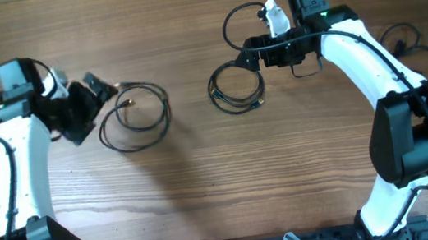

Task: Untangle cables

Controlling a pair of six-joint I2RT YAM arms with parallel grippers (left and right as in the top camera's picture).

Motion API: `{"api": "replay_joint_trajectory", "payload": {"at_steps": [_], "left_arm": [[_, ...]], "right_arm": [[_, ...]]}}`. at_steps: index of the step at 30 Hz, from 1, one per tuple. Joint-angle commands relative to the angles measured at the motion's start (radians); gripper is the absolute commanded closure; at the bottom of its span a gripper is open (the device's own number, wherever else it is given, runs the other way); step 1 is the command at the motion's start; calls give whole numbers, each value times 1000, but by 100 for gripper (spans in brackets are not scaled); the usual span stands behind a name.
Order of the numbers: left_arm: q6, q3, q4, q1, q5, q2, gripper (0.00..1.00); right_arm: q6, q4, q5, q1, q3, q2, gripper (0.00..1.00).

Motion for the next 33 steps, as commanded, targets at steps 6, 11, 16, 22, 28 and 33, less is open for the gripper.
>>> {"api": "replay_joint_trajectory", "payload": {"at_steps": [6, 11, 16, 22, 28, 33], "left_arm": [[-66, -83, 35, -30, -284, -3, 0], [-195, -83, 20, 52, -347, -3, 0], [-200, -83, -3, 258, -284, -3, 0], [-200, -83, -3, 285, -284, -3, 0], [-200, -83, -3, 285, -284, -3, 0], [-200, -83, -3, 285, -284, -3, 0]], "right_arm": [[-14, 2, 204, 169, 1, 10, 1], [0, 159, 239, 404, 1, 23, 14], [84, 495, 488, 628, 1, 146, 6], [170, 731, 595, 658, 1, 331, 0], [170, 733, 684, 651, 1, 438, 45], [170, 607, 683, 644, 1, 265, 96]]}}
